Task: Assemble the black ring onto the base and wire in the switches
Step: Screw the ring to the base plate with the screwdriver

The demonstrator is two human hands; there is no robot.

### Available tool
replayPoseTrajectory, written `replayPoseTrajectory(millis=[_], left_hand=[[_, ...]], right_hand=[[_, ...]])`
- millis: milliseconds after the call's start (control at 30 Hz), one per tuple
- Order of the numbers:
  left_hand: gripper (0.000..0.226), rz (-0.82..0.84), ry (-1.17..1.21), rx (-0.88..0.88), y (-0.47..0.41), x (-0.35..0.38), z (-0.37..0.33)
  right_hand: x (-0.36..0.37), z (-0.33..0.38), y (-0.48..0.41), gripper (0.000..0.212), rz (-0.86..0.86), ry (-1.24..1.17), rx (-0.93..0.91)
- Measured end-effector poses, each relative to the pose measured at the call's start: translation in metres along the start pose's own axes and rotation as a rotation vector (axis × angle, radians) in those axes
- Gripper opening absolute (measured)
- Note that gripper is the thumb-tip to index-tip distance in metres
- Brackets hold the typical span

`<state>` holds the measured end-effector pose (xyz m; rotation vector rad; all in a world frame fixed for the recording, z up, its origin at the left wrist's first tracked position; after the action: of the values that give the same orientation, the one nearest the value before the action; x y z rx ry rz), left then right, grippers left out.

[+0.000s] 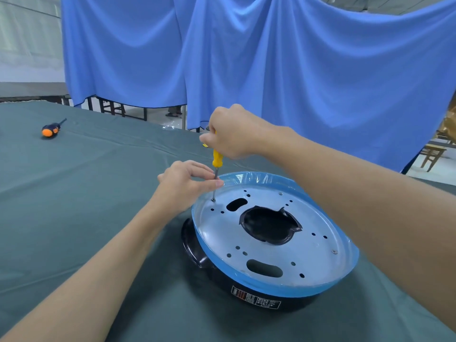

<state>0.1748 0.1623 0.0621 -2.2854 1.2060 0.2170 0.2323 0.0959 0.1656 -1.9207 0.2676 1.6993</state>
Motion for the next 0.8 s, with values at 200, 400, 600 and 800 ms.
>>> replayPoseTrajectory(millis=[200, 400, 600, 800], left_hand=[[0.022, 0.132, -0.046, 0.057, 0.001, 0.006, -0.005], [0.017, -0.004, -0.137, 0.052, 0.0, -0.001, -0.004], [0.018, 0.09, -0.175, 0.073, -0.001, 0.003, -0.005], [0.009, 0.181, -0.12, 0.035, -0.001, 0.007, 0.0]], right_hand=[[-0.008, 0.01, 0.012, 0.013, 0.095, -0.073, -0.155], [-0.006, 0.002, 0.009, 0.029, 0.028, -0.028, -0.092], [-0.004, -0.005, 0.013, 0.027, 0.069, -0.022, -0.05], [-0.019, 0.001, 0.019, 0.016, -0.016, -0.073, -0.148]])
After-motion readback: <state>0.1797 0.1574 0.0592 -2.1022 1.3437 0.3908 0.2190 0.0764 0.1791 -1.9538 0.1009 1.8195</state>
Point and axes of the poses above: each hand's wrist, its own y-axis away from the middle knuckle, its own x-axis out of the palm, z = x × y, the point moved 8 cm from there along -y, towards the middle knuckle, and after that the axes turned 1 degree about -x, right-handed, at the moved point
